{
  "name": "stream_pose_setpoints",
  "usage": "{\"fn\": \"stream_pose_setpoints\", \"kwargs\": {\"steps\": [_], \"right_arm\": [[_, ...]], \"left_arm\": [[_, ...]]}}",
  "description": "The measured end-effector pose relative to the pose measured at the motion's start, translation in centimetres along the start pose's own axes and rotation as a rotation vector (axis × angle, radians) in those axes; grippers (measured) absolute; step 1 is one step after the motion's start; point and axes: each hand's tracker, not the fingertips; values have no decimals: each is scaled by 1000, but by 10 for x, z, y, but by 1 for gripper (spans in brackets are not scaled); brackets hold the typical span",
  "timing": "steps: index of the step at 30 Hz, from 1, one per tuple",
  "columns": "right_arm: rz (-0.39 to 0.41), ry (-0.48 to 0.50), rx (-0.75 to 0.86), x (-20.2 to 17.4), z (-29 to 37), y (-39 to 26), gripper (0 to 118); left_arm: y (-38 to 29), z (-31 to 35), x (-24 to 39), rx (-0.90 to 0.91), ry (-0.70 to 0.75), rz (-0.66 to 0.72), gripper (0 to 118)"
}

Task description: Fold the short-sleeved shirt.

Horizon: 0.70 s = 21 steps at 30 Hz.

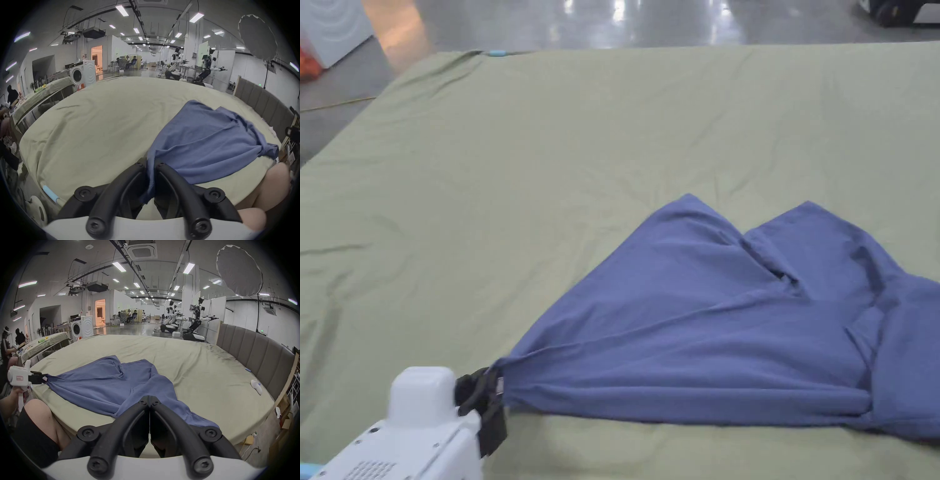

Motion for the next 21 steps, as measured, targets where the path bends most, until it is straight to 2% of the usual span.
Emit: {"fn": "stream_pose_setpoints", "kwargs": {"steps": [3, 4, 5, 7, 8, 10, 13, 15, 16, 17, 18, 19, 20, 21], "right_arm": [[55, 64, -46, 3, -41, 29, 4], [80, 83, -89, 11, -62, 42, 13], [98, 111, -127, 13, -86, 54, 38], [123, 178, -174, 16, -143, 81, 115], [104, 194, -201, 27, -176, 87, 118], [95, 225, -260, 34, -241, 107, 118], [123, 208, -480, 35, -329, 112, 117], [159, 185, -596, 33, -364, 98, 107], [163, 160, -667, 31, -372, 86, 81], [160, 161, -759, 29, -377, 78, 43], [173, 178, -660, 27, -365, 81, 34], [225, 211, -616, 25, -357, 88, 20], [214, 217, -627, 23, -344, 89, 7], [204, 206, -623, 23, -336, 90, 6]], "left_arm": [[5, 5, 0, 2, -31, 35, 7], [6, 6, 1, 7, -30, 33, 7], [8, 6, 1, 5, -26, 20, 7], [10, 4, 4, 0, -25, 9, 7], [11, 3, 4, -3, -26, 7, 7], [14, 1, 4, -12, -32, 18, 7], [15, -3, 4, -18, -23, 16, 7], [16, -5, 4, -27, -17, 17, 7], [17, -6, 3, -31, -15, 21, 7], [18, -6, 2, -34, -17, 29, 7], [19, -6, 1, -38, -15, 33, 7], [19, -5, -1, -44, -22, 42, 7], [20, -4, -2, -45, -31, 52, 7], [22, -4, -2, -42, -39, 60, 7]]}}
